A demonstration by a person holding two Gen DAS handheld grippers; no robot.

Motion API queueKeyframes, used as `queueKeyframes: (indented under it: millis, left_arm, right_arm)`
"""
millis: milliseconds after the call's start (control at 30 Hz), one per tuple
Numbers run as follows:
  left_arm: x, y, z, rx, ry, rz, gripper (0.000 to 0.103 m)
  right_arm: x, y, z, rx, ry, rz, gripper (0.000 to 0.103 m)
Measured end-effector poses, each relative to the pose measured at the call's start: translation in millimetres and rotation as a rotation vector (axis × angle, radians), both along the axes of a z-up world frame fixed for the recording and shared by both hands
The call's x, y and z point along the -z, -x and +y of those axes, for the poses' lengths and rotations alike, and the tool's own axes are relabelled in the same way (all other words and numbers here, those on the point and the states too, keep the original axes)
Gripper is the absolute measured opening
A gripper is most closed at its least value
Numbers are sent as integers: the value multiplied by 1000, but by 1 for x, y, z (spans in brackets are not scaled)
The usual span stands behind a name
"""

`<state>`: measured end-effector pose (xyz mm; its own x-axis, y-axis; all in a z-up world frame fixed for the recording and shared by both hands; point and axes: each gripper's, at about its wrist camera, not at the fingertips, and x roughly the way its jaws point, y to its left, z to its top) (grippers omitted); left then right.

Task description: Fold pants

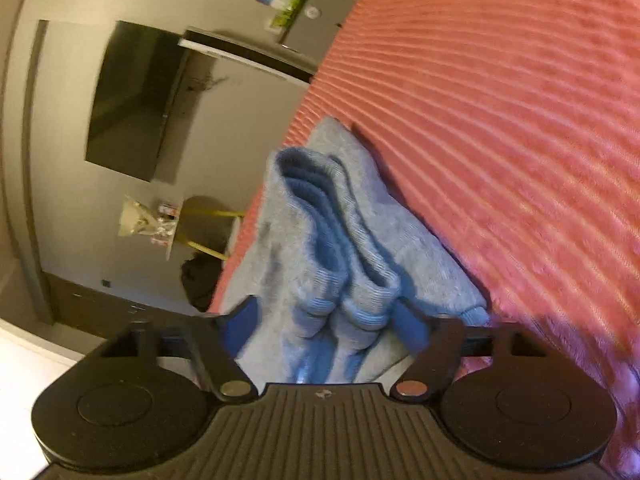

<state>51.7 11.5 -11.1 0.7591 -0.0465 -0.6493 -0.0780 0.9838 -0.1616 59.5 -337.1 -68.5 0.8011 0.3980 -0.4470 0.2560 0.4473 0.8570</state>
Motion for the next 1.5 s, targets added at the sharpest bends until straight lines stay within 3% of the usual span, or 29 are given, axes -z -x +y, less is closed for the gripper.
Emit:
queueKeyframes:
  millis: [67,233,333,467,567,633,700,800,900,967,1000,1067,1167,1267,1367,1467,1500]
  left_arm:
    - [0,4,5,-24,9,34,78]
    - [9,9,16,-19,88,94,79]
    - [13,5,18,-31,113,127,79]
    - [23,-1,7,21,66,183,78]
    - [26,-5,5,14,58,175,78]
    - [27,-5,5,12,67,173,79]
    - [28,-5,6,-2,67,162,80]
    - [29,-6,10,-28,77,137,79]
    - [24,-3,15,-61,91,98,75]
    - [21,1,20,-87,114,68,65]
    - [20,3,21,-112,102,56,50]
    - [18,3,24,-145,75,51,48]
    - [18,3,28,-125,131,68,32]
    - [14,5,25,-124,101,85,33]
    - [5,10,27,-162,83,108,43]
    - [-12,25,21,-160,31,40,46]
    - [-20,30,19,-154,15,-2,50]
  right_arm:
    - [1,-1,1,0,27,23,52]
    - [4,0,4,-55,-22,44,55]
    - [2,-6,9,-53,-12,30,73]
    - [-4,-22,19,-61,21,22,83]
    - [-2,-32,25,-41,45,34,81]
    - [-3,-35,30,-25,90,43,53]
    - [-6,-34,32,-43,133,17,47]
    - [-20,-25,30,-50,111,-80,43]
    - [-30,-16,27,-49,99,-145,42]
    - [-32,-10,28,-49,100,-161,42]
    - [-32,-9,27,-49,114,-158,42]
    - [-32,-7,22,-48,126,-150,42]
    - [-35,-5,19,-59,173,-152,42]
    - [-43,0,25,-84,252,-181,42]
    - [-47,5,30,-103,332,-166,44]
    - [-48,3,36,-116,471,-72,51]
    - [-48,3,36,-101,496,-43,58]
